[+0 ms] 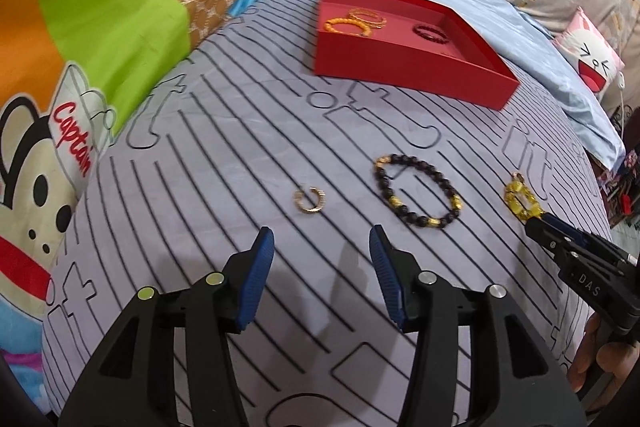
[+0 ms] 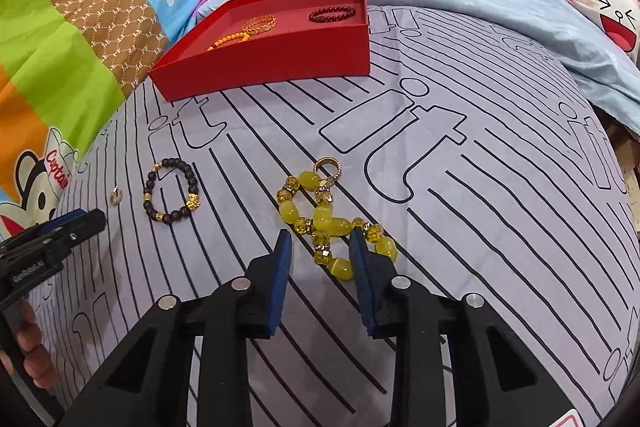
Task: Organize jewelry
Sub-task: 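Grasp the yellow bead bracelet with the right tool while the left tool grasps the black bead bracelet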
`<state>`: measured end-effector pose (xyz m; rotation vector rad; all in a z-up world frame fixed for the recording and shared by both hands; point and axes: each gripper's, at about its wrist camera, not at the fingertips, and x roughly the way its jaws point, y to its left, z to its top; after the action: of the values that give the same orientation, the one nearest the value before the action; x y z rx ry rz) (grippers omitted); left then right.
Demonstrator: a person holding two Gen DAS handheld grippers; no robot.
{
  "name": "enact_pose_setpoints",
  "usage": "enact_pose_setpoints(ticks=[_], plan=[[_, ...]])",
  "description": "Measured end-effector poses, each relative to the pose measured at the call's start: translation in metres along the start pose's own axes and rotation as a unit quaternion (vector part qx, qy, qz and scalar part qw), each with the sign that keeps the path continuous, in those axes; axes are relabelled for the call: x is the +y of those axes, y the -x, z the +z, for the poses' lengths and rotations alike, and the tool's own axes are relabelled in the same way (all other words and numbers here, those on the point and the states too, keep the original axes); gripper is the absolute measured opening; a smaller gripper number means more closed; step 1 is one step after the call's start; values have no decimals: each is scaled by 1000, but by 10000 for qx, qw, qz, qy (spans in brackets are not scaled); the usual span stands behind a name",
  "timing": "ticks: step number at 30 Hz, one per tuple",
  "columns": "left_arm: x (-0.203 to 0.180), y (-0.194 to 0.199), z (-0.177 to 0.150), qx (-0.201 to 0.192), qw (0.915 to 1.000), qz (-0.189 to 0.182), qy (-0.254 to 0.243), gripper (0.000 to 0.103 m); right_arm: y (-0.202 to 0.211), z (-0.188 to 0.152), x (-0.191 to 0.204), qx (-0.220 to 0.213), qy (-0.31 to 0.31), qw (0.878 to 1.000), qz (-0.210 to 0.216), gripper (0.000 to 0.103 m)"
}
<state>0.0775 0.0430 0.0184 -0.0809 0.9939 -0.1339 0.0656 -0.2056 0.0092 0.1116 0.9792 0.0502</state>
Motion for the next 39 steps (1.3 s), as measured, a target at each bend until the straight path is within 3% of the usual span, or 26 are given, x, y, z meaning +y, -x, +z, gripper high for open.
enact_pose_setpoints(ticks=[7, 19, 24, 28, 39], plan=[[14, -2, 3, 0, 9998, 89, 188, 47, 0, -3, -2, 31, -46, 10000, 74, 9], [7, -13, 6, 29, 10000, 25, 78, 46, 8, -15, 8, 82, -71, 9995, 288, 9], [5, -18, 10, 23, 10000, 15, 67, 43, 12, -17, 8, 79, -97, 9993, 339, 9], [3, -24, 11, 91, 9999, -68, 57, 32, 13, -18, 7, 95, -133, 9992, 378, 9], [-9, -16, 13, 11, 9997, -259, -36, 32, 17, -17, 6, 68, -152, 9991, 397, 9]])
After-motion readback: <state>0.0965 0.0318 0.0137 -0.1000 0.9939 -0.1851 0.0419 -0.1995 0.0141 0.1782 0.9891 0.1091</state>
